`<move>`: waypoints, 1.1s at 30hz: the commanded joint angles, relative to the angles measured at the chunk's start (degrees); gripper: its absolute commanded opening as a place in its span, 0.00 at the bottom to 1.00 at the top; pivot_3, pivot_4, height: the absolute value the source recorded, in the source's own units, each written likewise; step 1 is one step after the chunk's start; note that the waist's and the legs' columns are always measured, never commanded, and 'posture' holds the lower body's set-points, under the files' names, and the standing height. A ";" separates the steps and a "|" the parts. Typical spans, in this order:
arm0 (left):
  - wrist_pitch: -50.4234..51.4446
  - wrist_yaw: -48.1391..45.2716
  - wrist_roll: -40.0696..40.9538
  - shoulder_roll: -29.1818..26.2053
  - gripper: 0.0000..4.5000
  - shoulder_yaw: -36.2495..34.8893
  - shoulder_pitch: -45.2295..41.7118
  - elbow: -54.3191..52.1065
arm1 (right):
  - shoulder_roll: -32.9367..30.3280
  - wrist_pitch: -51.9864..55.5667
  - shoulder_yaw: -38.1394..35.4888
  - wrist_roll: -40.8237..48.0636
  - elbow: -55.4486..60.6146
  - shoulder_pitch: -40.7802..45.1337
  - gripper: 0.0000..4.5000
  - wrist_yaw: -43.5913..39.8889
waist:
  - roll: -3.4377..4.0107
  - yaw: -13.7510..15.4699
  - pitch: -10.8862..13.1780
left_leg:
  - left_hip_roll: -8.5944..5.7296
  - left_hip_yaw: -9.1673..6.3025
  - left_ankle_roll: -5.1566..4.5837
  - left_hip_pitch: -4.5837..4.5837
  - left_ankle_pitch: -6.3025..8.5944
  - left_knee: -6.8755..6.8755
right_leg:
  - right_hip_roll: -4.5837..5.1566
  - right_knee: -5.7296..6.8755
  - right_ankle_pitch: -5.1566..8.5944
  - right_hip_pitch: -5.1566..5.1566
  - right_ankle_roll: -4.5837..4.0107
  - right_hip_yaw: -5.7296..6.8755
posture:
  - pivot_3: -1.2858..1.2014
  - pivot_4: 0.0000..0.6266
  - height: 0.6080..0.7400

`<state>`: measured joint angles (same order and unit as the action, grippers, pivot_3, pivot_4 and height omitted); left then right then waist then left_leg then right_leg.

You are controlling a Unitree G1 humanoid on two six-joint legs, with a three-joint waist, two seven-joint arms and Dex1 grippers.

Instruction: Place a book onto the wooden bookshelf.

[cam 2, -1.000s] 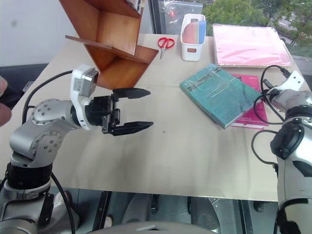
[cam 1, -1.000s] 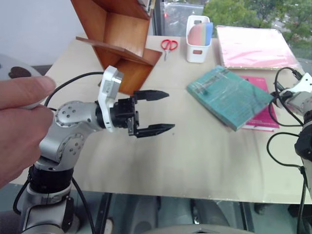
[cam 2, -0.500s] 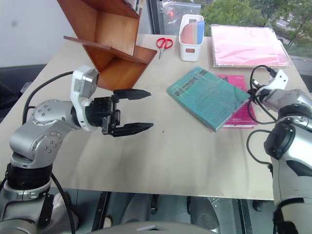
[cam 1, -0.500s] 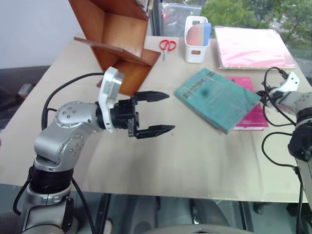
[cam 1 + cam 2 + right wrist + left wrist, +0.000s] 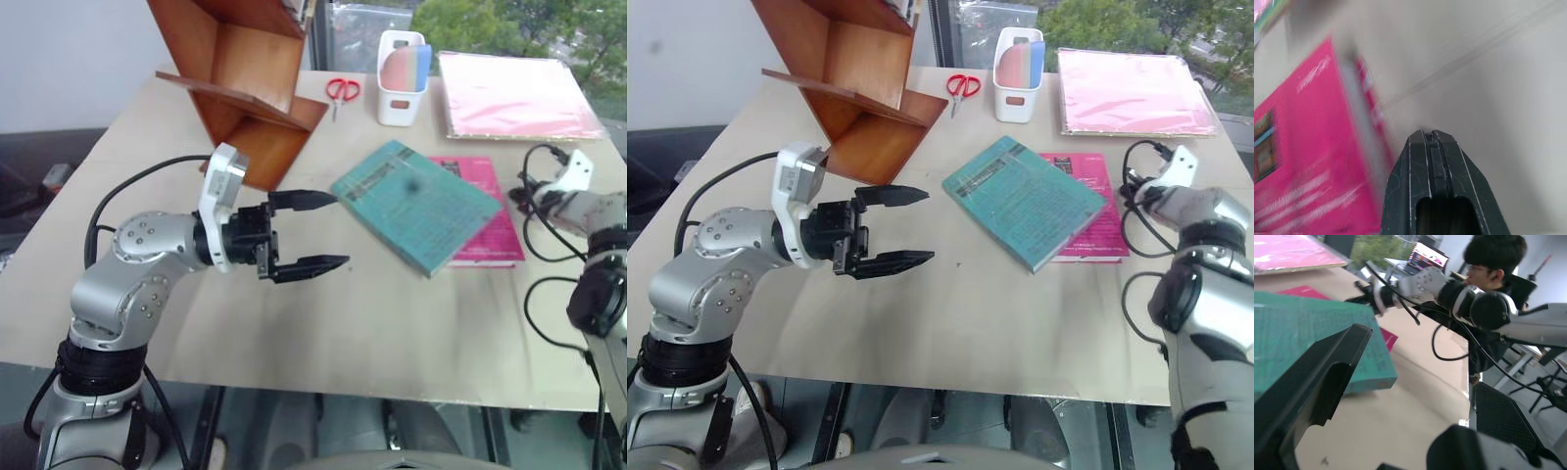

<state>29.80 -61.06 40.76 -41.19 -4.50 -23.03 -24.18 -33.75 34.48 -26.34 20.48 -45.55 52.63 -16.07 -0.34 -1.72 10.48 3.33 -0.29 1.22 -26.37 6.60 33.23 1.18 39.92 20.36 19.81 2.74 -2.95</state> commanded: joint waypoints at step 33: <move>-1.07 1.91 0.96 -2.62 1.00 -4.73 5.35 -2.76 | -1.60 2.53 28.05 -7.30 36.55 -18.42 0.01 -16.02 | -0.30 0.14 -0.08 | 0.07 -0.30 0.01 0.08 -0.01 0.09 | -0.05 0.06 -0.01 -0.19 0.01 0.29 | 0.52 0.24 1.00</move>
<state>29.64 -59.05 40.87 -43.18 -7.11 -17.84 -25.59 -33.69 35.55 3.56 15.57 -5.32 35.48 -33.90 -0.63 -1.58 10.40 3.40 -0.60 1.23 -26.27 6.59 33.33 1.13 39.98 20.36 19.59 2.75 -2.64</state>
